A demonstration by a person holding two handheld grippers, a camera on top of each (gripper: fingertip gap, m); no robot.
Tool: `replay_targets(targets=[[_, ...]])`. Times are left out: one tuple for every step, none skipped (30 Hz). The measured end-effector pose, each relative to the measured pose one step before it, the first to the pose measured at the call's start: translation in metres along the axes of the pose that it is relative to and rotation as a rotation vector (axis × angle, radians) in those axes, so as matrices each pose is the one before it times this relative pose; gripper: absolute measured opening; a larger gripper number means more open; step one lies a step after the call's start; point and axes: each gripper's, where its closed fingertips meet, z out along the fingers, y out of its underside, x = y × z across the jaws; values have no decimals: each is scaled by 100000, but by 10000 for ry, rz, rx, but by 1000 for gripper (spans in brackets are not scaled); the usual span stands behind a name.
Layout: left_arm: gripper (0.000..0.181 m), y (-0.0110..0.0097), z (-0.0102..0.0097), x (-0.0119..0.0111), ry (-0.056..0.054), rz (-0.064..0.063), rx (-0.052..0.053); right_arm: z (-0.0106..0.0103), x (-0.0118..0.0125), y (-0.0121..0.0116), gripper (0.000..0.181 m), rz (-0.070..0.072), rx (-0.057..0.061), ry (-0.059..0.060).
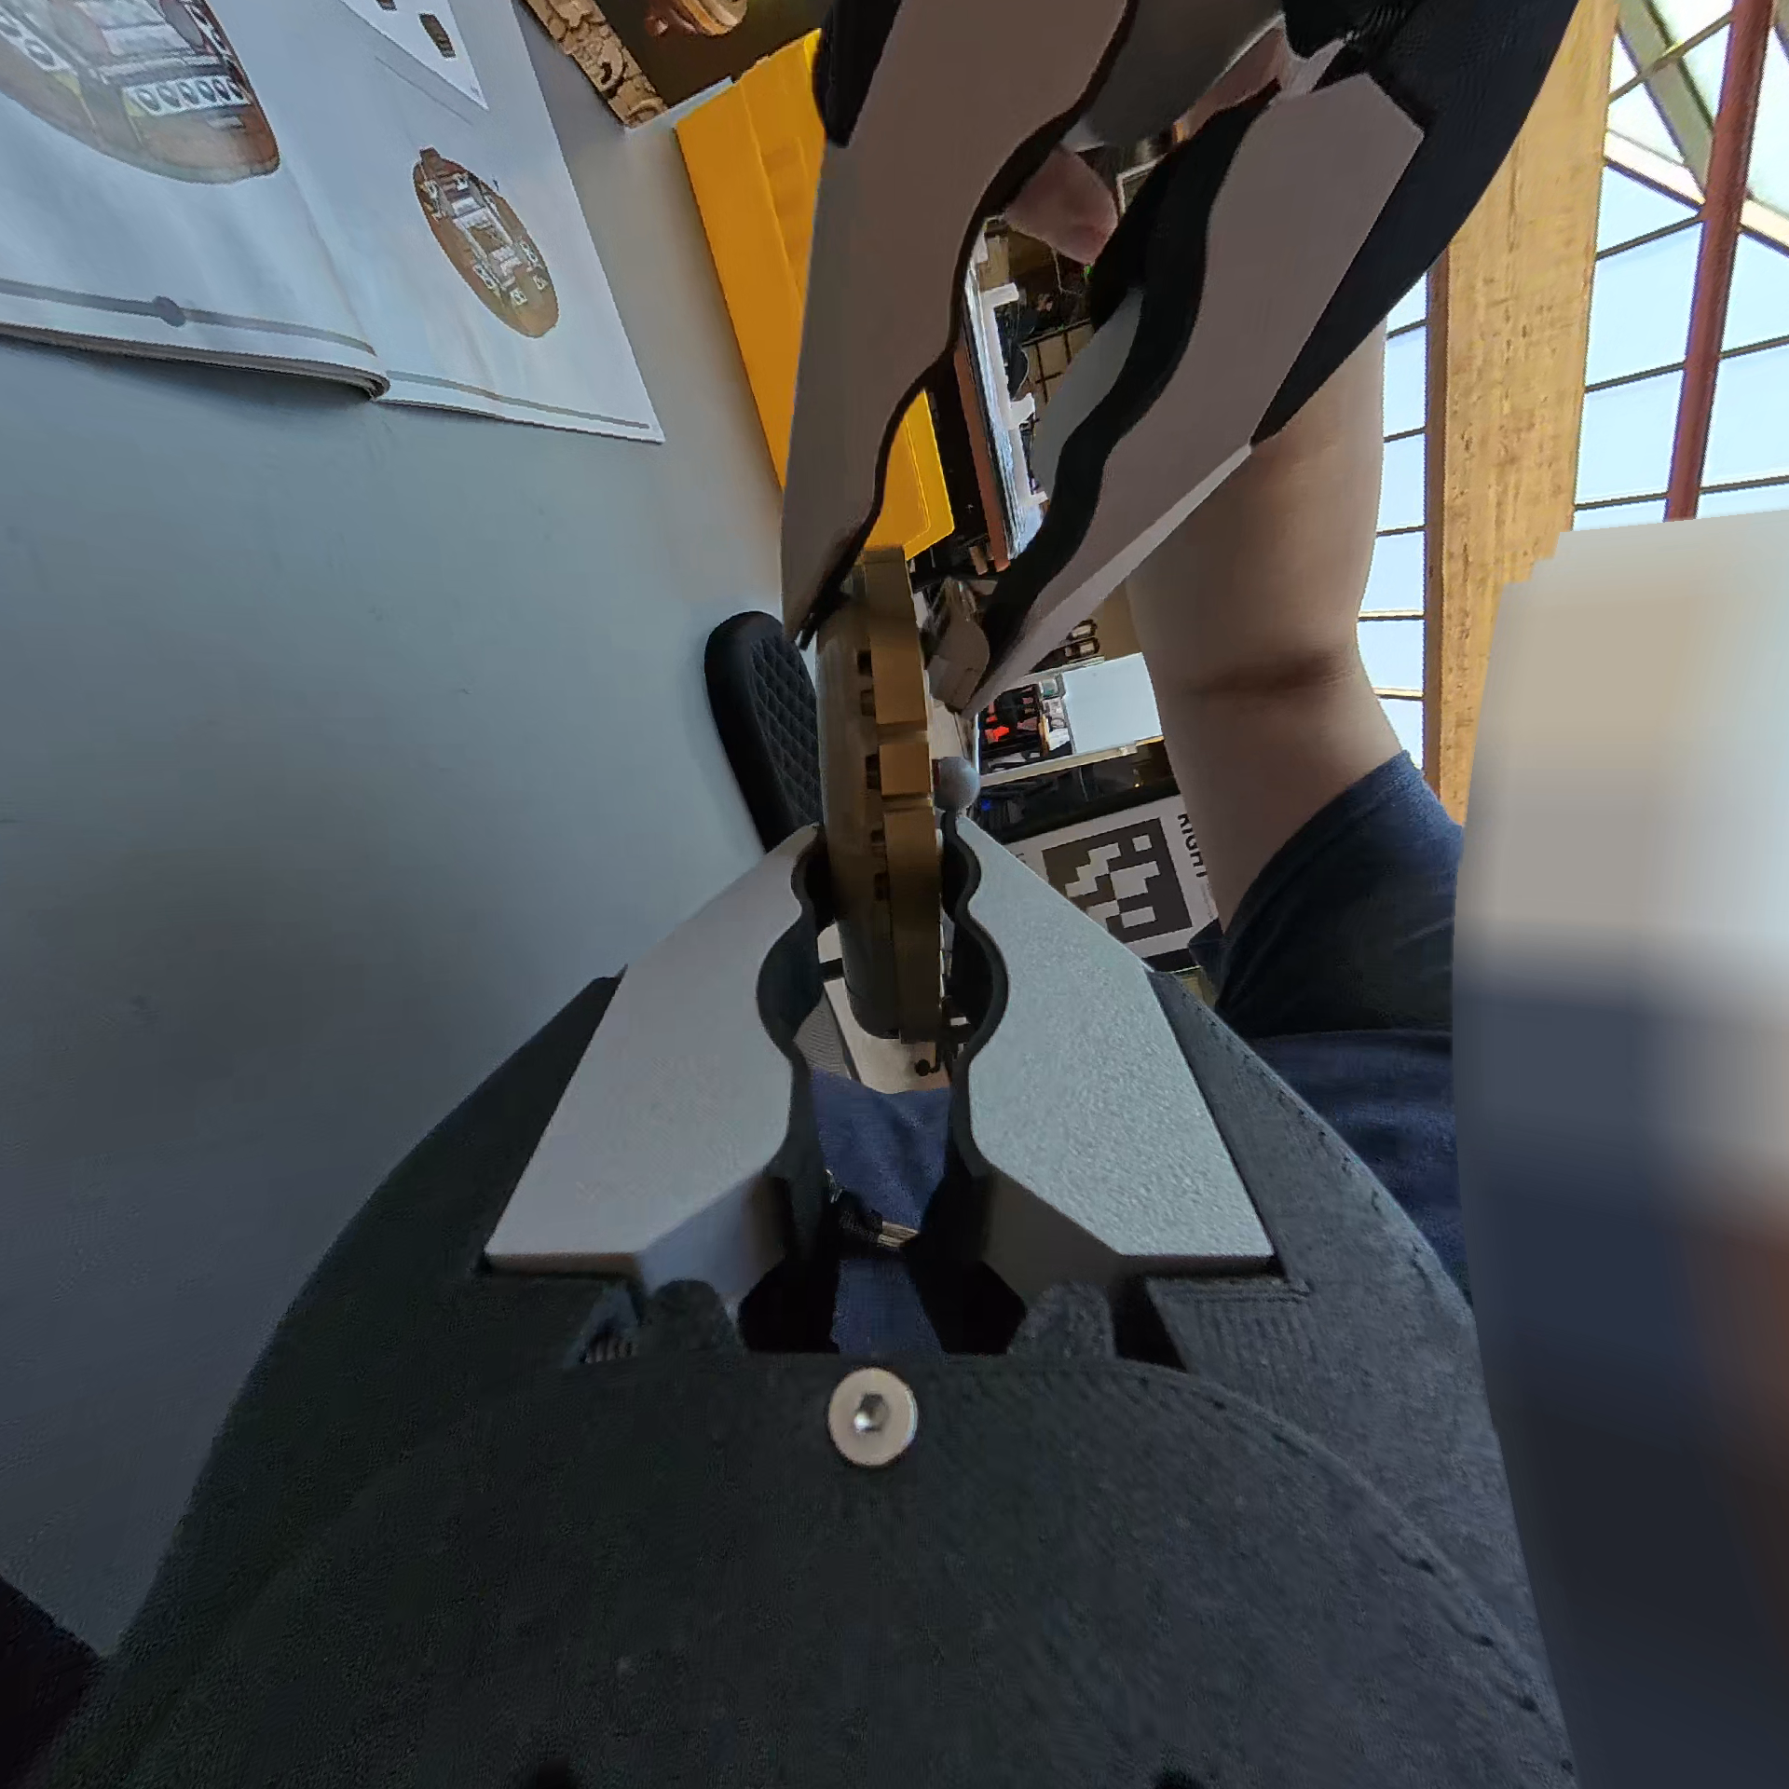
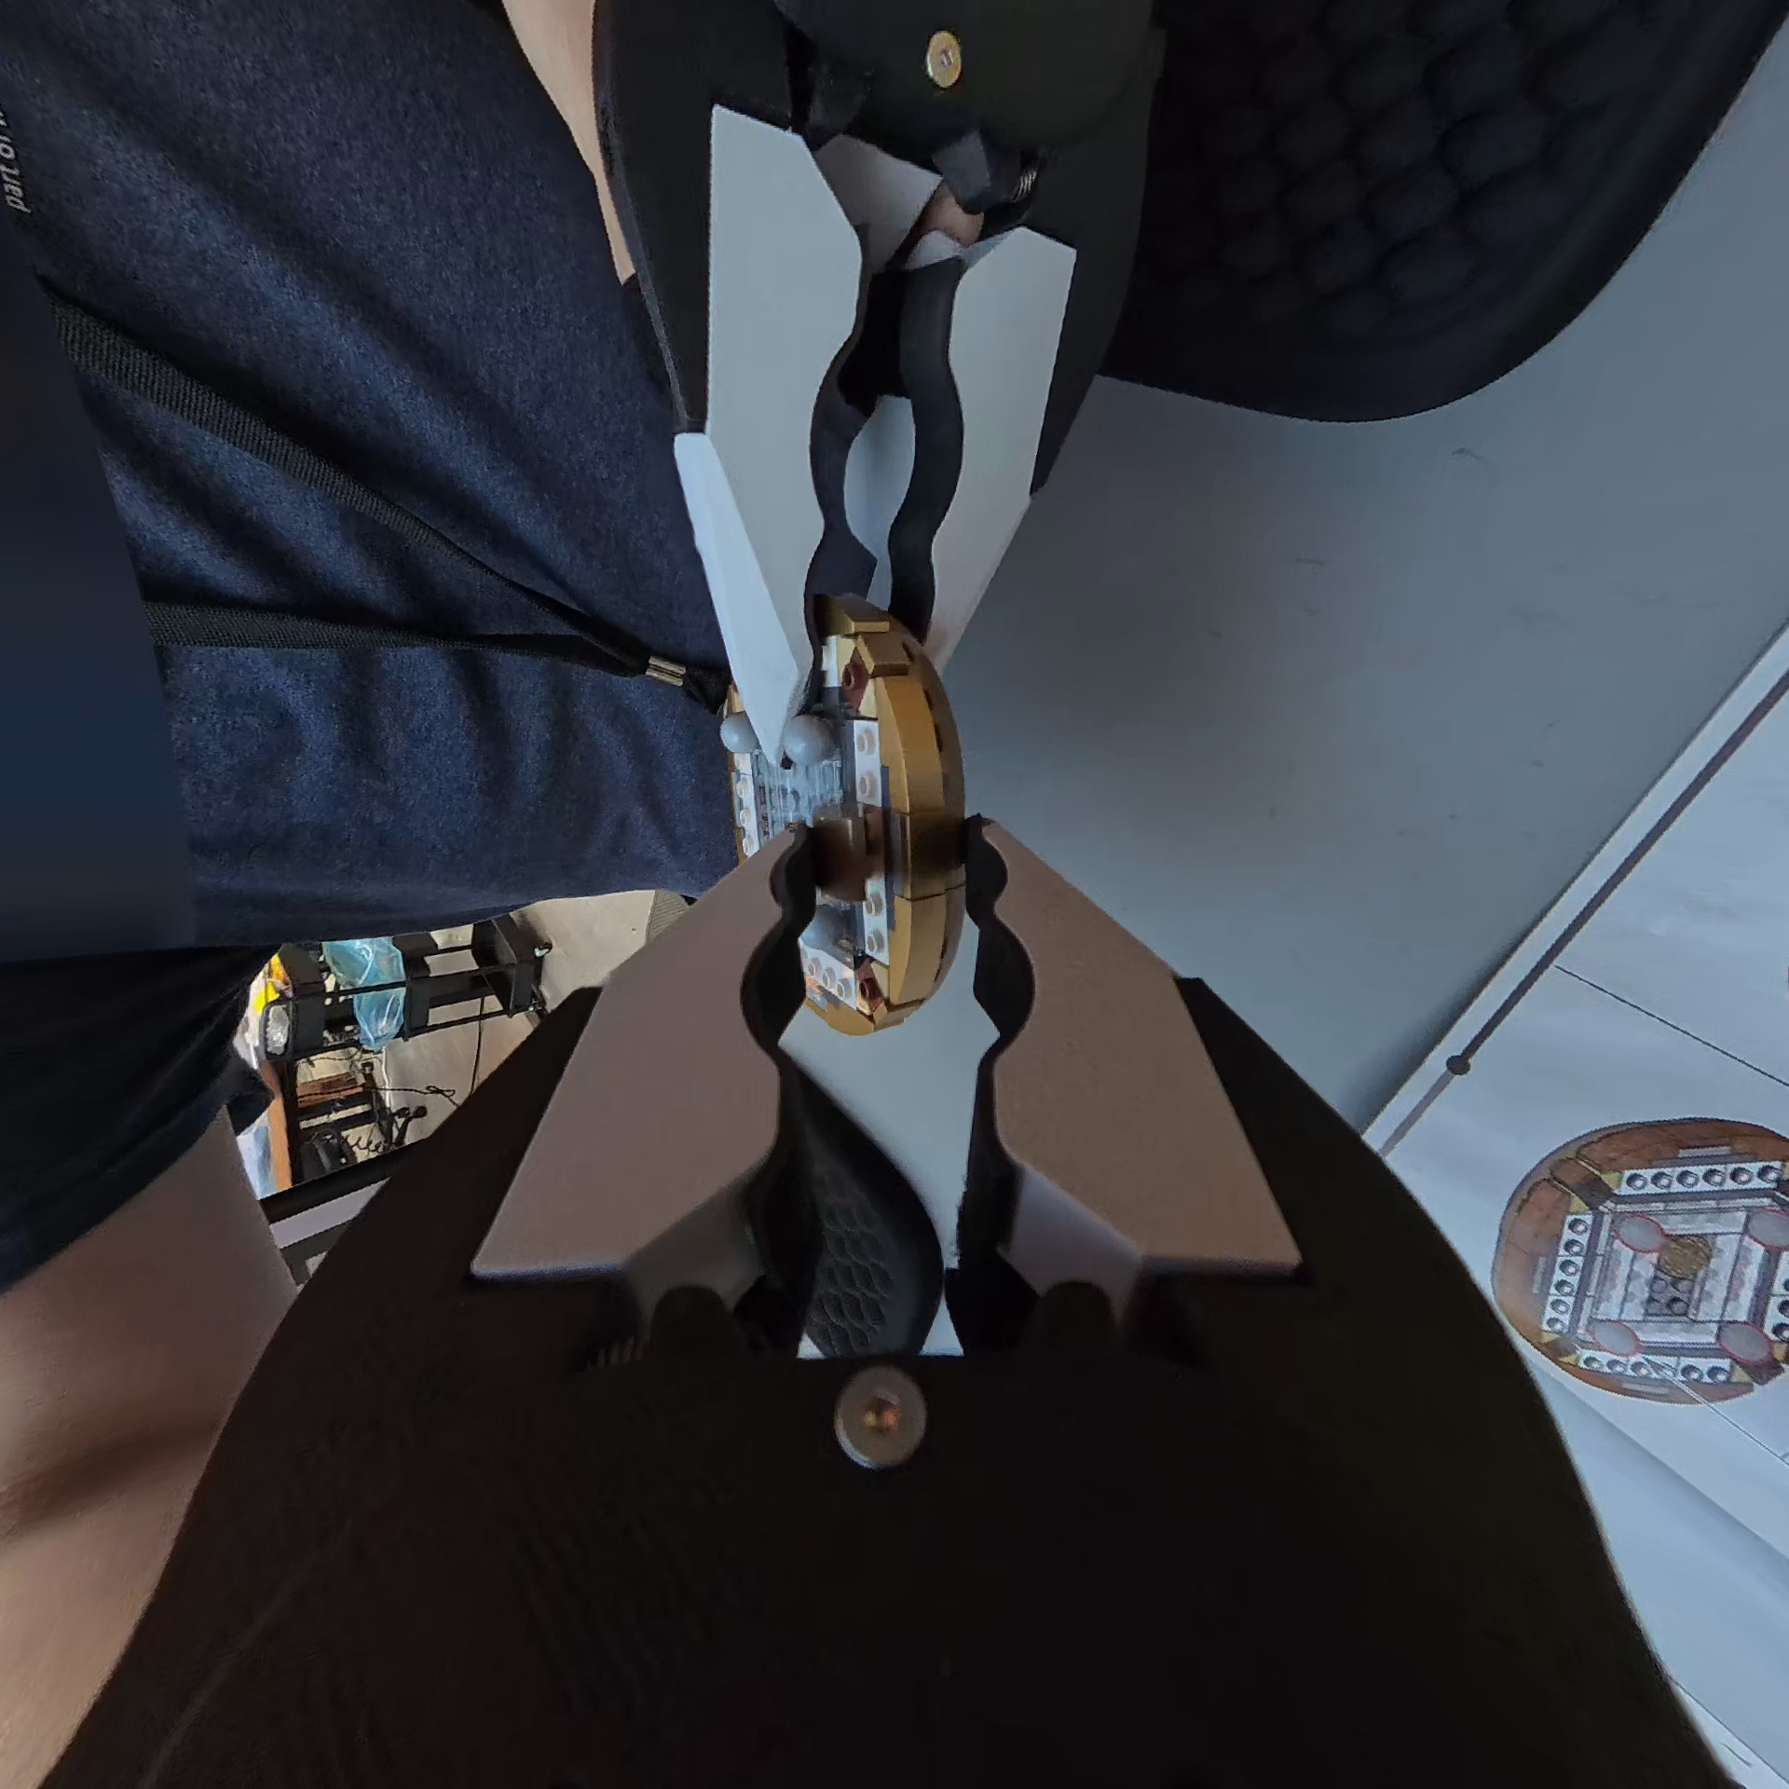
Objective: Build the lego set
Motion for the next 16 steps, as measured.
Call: replay_targets(targets=[[19, 25, 5, 34, -88, 183, -53, 71, -114, 29, 31, 69, -58, -149], [20, -9, -7, 13, -124, 224, -35, 67, -115, 19, 31, 75, -34, -172], [20, -19, -21, 45, -120, 201, -30, 68, -112, -11, 31, 68, 4, -182], [20, -13, -19, 19, -115, 192, -29, 68, -99, -18, 32, 76, 12, -179], [20, -12, -30, 21, -90, 166, -23, 62, -89, -18, 32, 71, 16, -168], [20, 38, -13, 67, -38, 143, -30, 30, -139, -18, 32, 43, 24, -179], [20, 85, 4, 102, 17, 67, -48, 14, -166, 27, 32, 10, 25, -174], [20, 59, 4, 120, 64, -4, -22, -22, -170, 38, 31, 20, 16, -169], [20, 27, 18, 120, 69, -42, 1, -6, -131, -8, 31, 27, 21, -148], [20, 61, 30, 115, 67, -35, -26, 23, -133, 39, 31, 14, -6, -156], [20, 113, 68, 172, 98, 30, -74, 43, -229, 84, 31, 71, -32, -245], [20, 138, 79, 175, 63, 49, -78, 45, -295, 157, 31, 147, -65, -304], [20, 56, 56, 98, -20, 70, -23, 10, -171, 60, 30, 96, -17, -242], [20, 12, 7, 0, -95, 111, -12, -20, -50, -36, 30, 39, 31, -155], [19, 8, -22, 4, -72, 127, -33, -15, -72, -12, 30, 29, 42, -144], [20, 6, -27, 99, -5, 114, -24, -29, -148, -30, 30, 32, 47, -195]])
